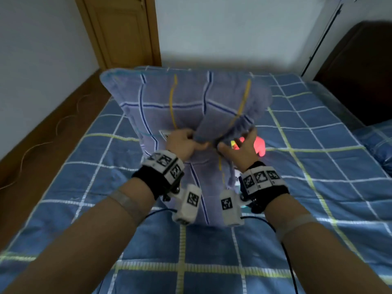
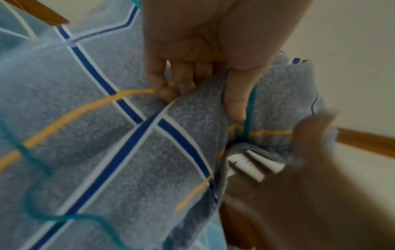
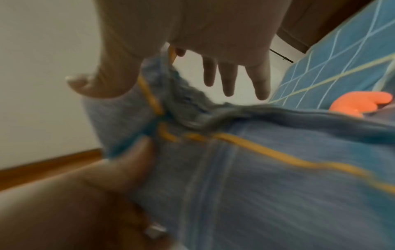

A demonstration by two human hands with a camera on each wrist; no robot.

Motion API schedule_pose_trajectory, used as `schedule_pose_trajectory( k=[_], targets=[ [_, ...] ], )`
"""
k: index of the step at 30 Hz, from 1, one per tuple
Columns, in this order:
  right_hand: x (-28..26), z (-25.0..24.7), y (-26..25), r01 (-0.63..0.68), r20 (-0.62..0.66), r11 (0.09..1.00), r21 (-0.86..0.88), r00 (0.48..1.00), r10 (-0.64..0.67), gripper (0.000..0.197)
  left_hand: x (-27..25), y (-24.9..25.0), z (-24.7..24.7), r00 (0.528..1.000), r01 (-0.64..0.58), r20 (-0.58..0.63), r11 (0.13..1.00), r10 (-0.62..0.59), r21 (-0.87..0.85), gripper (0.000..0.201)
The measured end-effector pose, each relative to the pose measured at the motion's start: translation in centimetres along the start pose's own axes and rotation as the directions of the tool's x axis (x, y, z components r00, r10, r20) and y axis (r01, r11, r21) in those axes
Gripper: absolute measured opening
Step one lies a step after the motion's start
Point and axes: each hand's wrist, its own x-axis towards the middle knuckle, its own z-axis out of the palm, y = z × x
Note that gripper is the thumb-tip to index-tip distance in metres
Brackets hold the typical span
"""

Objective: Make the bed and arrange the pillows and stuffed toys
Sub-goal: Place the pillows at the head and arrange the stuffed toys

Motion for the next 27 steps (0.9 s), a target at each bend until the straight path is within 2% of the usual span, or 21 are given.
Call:
schedule_pose_trajectory(
  k=[2, 3, 5, 7, 9, 10, 11, 13, 15, 16, 18, 19, 22, 23, 25, 27],
  targets=[
    [-0.3, -0.9, -2.1, -0.053, 0.069, 0.998, 0.016, 0.996, 0.052, 0.024, -0.8, -1.1, 1.7, 0.994, 0.013, 0.105, 0.998, -0.018, 0.053, 0.027],
    [-0.1, -1.3, -2.4, -0.086, 0.037, 0.996, 0.011, 0.996, 0.085, 0.022, -1.0, -1.6, 2.2, 0.99, 0.026, 0.138, 0.998, -0.034, 0.059, 0.023],
    [0.5, -2.0, -2.1, -0.144, -0.049, 0.983, 0.117, 0.987, 0.15, 0.025, -0.9, -1.7, 2.7, 0.979, 0.053, 0.193, 0.998, -0.06, 0.038, 0.014],
    [1.2, -2.0, -1.2, -0.111, -0.115, 0.968, 0.227, 0.983, 0.139, 0.039, -0.5, -1.6, 2.3, 0.962, 0.107, 0.257, 0.993, -0.09, -0.05, 0.022],
    [1.5, -2.0, -1.4, -0.057, -0.152, 0.962, 0.267, 0.983, 0.101, 0.043, 0.3, -1.9, 1.0, 0.951, 0.146, 0.284, 0.987, -0.122, -0.065, 0.025],
    [1.9, -1.9, -1.3, -0.027, -0.167, 0.959, 0.281, 0.983, 0.076, 0.044, 1.0, -2.2, 0.1, 0.956, 0.157, 0.261, 0.986, -0.136, -0.06, 0.025],
    [2.3, -1.9, -1.2, -0.004, -0.179, 0.96, 0.28, 0.982, 0.056, 0.044, 1.4, -2.2, -1.0, 0.972, 0.161, 0.188, 0.984, -0.144, -0.077, 0.024],
    [2.9, -1.9, -0.6, 0.025, -0.207, 0.962, 0.272, 0.978, 0.033, 0.044, 2.8, -2.1, -3.6, 0.979, 0.182, -0.047, 0.961, -0.196, -0.21, 0.02],
    [3.2, -2.1, 0.3, 0.043, -0.218, 0.963, 0.266, 0.976, 0.017, 0.046, 4.7, -2.4, -6.2, 0.929, 0.119, -0.299, 0.94, -0.22, -0.321, 0.009],
    [3.2, -2.3, 0.8, 0.051, -0.214, 0.957, 0.285, 0.977, 0.011, 0.048, 5.9, -3.1, -7.6, 0.895, 0.116, -0.366, 0.926, -0.254, -0.359, 0.032],
    [3.3, -3.1, 2.2, 0.066, -0.2, 0.94, 0.334, 0.98, 0.002, 0.052, 7.5, -4.4, -9.4, 0.874, 0.18, -0.359, 0.905, -0.327, -0.386, 0.072],
    [3.2, -3.5, 2.9, 0.044, -0.188, 0.937, 0.346, 0.982, 0.023, 0.055, 8.1, -4.9, -9.8, 0.875, 0.2, -0.34, 0.896, -0.345, -0.395, 0.081],
    [3.9, -4.1, 5.7, -0.037, -0.119, 0.904, 0.425, 0.988, 0.097, 0.069, 9.5, -5.8, -9.6, 0.923, 0.192, -0.21, 0.859, -0.323, -0.475, 0.078],
    [3.8, -4.1, 5.4, -0.037, -0.11, 0.901, 0.431, 0.99, 0.093, 0.067, 9.5, -5.6, -9.3, 0.92, 0.244, -0.164, 0.847, -0.356, -0.473, 0.089],
    [3.9, -3.9, 3.7, -0.019, -0.15, 0.92, 0.391, 0.985, 0.084, 0.049, 9.7, -5.8, -9.2, 0.899, 0.329, -0.123, 0.835, -0.419, -0.442, 0.113],
    [4.2, -3.6, 1.4, -0.017, -0.199, 0.945, 0.327, 0.976, 0.087, 0.016, 11.3, -7.5, -10.1, 0.914, 0.279, -0.176, 0.881, -0.365, -0.381, 0.114]
  ],
)
